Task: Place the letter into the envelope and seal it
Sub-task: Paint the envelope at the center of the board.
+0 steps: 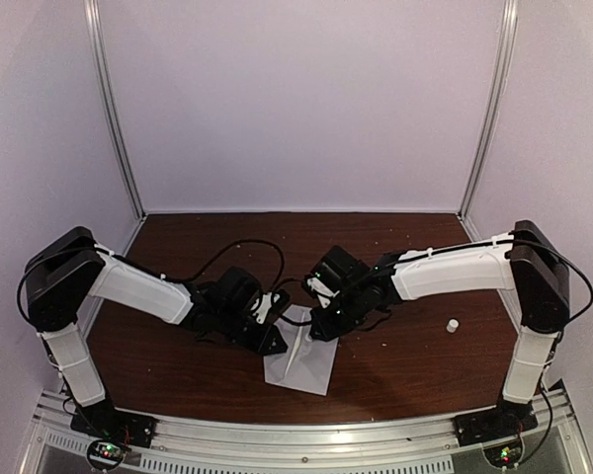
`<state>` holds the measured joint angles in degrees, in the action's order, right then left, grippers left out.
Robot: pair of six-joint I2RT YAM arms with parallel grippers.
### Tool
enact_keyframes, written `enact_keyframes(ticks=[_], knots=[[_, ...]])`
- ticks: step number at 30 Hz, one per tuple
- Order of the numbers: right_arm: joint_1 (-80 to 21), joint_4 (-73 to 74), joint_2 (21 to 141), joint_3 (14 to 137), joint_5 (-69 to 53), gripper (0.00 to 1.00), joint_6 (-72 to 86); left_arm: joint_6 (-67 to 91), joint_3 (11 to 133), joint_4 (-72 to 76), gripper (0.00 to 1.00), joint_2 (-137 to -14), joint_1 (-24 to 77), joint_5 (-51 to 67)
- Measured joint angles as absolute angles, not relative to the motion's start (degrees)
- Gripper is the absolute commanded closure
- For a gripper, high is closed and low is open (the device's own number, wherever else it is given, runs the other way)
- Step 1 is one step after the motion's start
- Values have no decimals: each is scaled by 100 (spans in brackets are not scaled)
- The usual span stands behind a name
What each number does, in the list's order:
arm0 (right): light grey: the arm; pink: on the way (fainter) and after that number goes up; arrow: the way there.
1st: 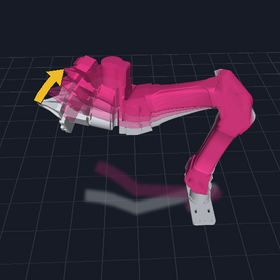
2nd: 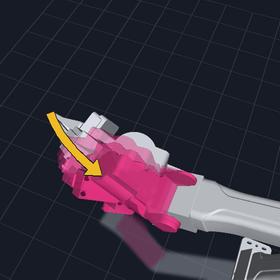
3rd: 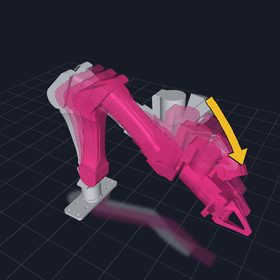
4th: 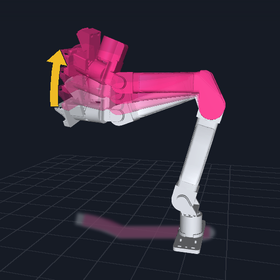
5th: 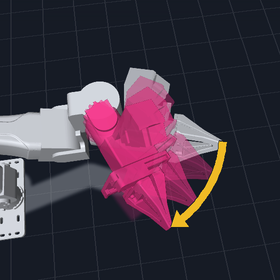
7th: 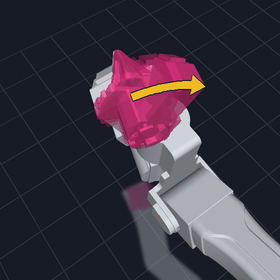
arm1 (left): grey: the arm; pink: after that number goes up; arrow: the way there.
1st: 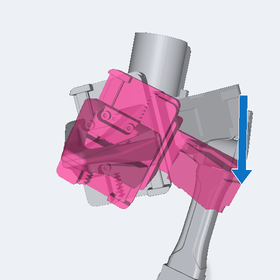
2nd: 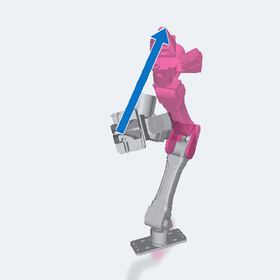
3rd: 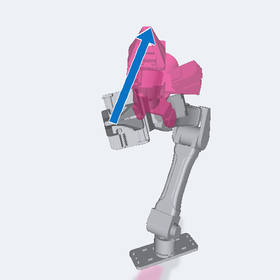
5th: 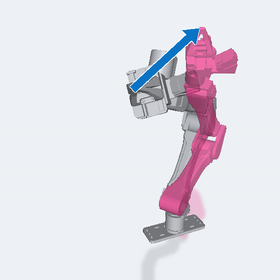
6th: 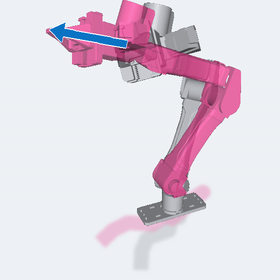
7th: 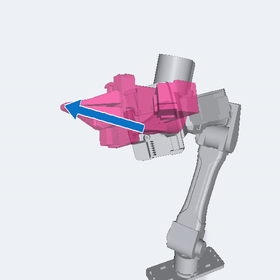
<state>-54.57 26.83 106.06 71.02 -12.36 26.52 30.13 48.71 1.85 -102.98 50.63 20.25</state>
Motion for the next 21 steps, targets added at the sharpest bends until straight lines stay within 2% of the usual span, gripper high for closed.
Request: enact_keyframes(ticks=[21], knots=[[-5531,2842,10678,7124,-1559,100,2443,3052,4751,443,88,-10320,5063,1973]])
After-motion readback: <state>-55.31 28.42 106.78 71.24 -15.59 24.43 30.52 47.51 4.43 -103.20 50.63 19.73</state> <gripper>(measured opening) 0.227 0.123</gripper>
